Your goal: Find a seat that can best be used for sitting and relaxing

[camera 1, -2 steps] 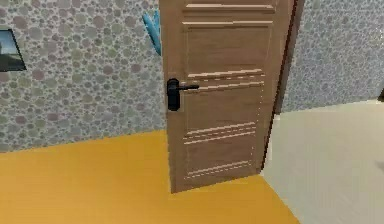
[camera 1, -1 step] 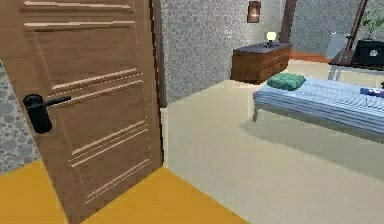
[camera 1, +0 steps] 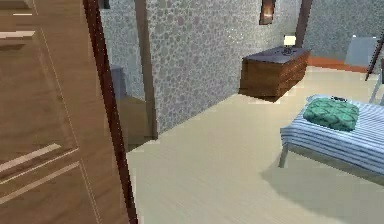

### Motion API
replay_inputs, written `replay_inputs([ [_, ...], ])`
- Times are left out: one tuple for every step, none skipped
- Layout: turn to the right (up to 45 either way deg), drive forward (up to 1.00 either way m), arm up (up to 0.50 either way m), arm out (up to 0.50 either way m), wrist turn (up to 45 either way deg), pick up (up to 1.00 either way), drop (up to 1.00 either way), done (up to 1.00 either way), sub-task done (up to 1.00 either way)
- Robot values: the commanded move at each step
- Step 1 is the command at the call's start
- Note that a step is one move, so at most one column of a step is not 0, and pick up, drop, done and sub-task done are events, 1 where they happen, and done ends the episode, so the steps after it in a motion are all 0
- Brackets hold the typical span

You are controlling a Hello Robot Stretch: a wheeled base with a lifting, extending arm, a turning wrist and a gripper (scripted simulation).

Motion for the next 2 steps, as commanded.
replay_inputs([
  [3.0,0.00,0.00,0.00,0.0,0.00,0.00,0.00,0.00],
  [0.0,0.90,0.00,0.00,0.0,0.00,0.00,0.00,0.00],
])
